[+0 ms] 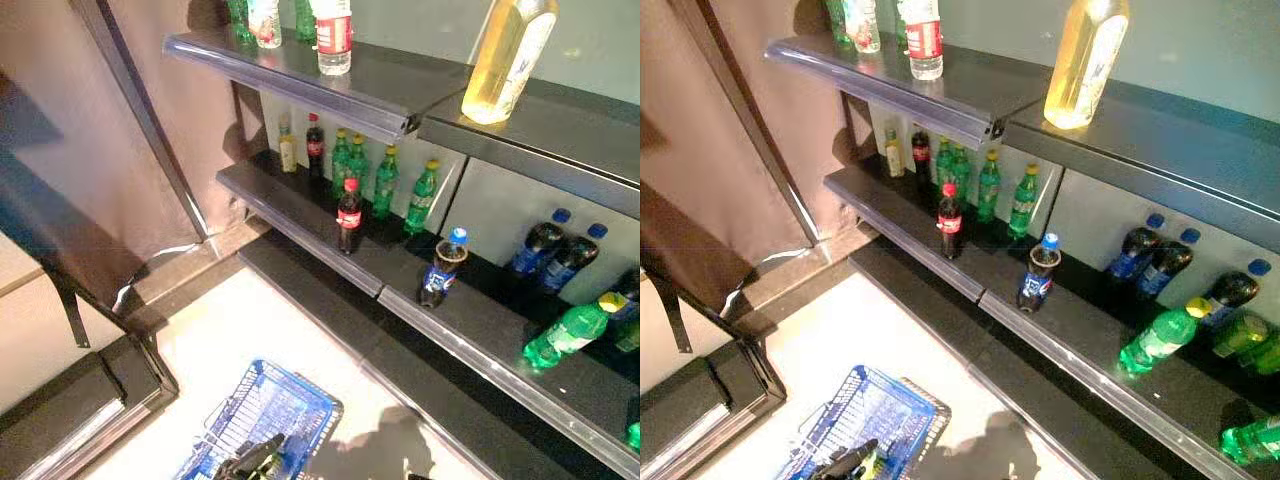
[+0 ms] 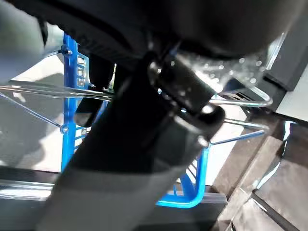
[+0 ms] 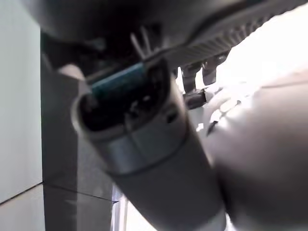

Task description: Pick up the drink and place into the basket.

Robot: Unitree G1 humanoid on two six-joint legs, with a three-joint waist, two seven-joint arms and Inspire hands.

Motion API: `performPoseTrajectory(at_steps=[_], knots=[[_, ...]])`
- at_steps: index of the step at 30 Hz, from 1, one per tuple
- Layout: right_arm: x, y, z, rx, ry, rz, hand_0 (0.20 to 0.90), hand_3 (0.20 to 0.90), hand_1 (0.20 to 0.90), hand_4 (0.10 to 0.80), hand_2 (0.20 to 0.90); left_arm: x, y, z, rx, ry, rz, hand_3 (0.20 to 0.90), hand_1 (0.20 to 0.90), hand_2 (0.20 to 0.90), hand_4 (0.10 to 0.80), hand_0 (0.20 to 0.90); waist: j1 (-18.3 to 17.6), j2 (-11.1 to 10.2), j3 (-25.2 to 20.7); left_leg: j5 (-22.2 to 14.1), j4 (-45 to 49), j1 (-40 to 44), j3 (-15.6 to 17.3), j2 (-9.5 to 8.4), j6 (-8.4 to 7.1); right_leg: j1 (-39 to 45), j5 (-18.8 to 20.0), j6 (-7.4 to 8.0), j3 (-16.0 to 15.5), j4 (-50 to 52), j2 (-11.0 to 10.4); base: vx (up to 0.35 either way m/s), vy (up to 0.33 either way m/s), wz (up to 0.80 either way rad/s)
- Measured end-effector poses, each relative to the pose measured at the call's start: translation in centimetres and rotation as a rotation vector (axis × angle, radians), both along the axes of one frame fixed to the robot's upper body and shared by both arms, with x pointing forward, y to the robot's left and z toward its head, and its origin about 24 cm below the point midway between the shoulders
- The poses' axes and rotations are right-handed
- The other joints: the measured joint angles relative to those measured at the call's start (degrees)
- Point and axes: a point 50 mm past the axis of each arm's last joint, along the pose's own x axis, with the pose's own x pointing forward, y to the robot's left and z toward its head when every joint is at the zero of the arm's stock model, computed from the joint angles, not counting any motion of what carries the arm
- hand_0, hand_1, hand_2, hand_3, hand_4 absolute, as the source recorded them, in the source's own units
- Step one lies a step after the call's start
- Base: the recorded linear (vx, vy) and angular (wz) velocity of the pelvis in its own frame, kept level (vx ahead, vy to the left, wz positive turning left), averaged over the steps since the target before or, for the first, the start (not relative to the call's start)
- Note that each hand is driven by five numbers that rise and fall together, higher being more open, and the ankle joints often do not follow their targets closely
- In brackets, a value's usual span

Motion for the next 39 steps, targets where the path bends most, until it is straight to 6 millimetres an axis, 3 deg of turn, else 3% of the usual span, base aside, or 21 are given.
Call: performPoseTrajectory(at_steps=[4, 17, 27, 31, 35, 39], knots=[[-0.1, -0.2, 0.0, -0.005, 0.006, -0.001, 0.900, 0.900, 0.900, 0.800, 0.900, -0.5, 0.0, -0.1, 0.000, 0.013, 0.001, 0.200, 0.300, 0.300, 0.100, 0.300, 0.0, 0.1, 0.3, 0.1, -1.6, 1.4, 1.0, -0.07, 0.30, 0.7, 0.2, 0.22, 0.4, 0.0, -0.3, -0.001, 0.082, -0.10], [0.2, -0.4, 0.1, -0.090, 0.035, 0.048, 0.900, 0.900, 0.900, 0.800, 0.900, -0.4, 0.4, 0.0, -0.001, 0.004, 0.026, 0.200, 0.300, 0.300, 0.100, 0.300, 0.0, -1.0, -0.1, 0.2, -1.6, 1.1, 0.1, -0.08, 0.26, 0.8, 0.1, 0.58, -1.1, 0.3, -0.5, -0.013, 0.016, 0.04], [1.9, -0.2, 0.7, -0.226, -0.101, 0.281, 0.900, 0.900, 0.900, 0.800, 0.900, -0.2, 1.0, 0.2, 0.010, 0.002, 0.031, 0.200, 0.300, 0.300, 0.100, 0.300, 0.7, -2.0, 0.2, 0.3, -1.6, 1.2, -0.4, 0.08, 0.18, 1.5, 0.0, 0.53, -1.5, 0.3, -0.4, -0.030, -0.028, 0.01], [5.1, 1.1, 2.0, -0.228, -0.259, 0.394, 0.900, 0.900, 0.900, 0.800, 0.900, 0.8, 1.2, 0.6, 0.023, -0.014, 0.006, 0.200, 0.300, 0.300, 0.100, 0.300, 1.5, -2.8, 0.7, 0.6, -1.6, 0.3, -1.7, 0.08, 0.13, 1.5, -0.1, 0.54, -2.8, 0.3, -0.3, -0.065, -0.060, 0.15], [10.9, 4.0, 6.3, -0.194, -0.574, 0.506, 0.900, 0.900, 0.900, 0.800, 0.900, 1.4, 1.6, 1.2, 0.041, -0.038, -0.004, 0.200, 0.300, 0.300, 0.100, 0.300, 1.7, -4.3, 1.7, 1.1, -1.5, -0.2, -2.5, 0.27, -0.04, 1.6, -0.1, 0.37, -4.0, 0.3, -0.2, -0.029, -0.029, 0.18], [14.2, 6.1, 10.4, -0.130, -0.793, 0.519, 0.900, 0.900, 0.900, 0.800, 0.900, 1.6, 2.2, 1.5, 0.051, -0.032, -0.008, 0.200, 0.300, 0.300, 0.100, 0.300, 1.5, -4.9, 1.9, 1.2, -1.5, -0.6, -3.2, 0.08, 0.00, 1.6, -0.2, 0.39, -4.2, 0.3, -0.4, -0.005, 0.013, 0.06]])
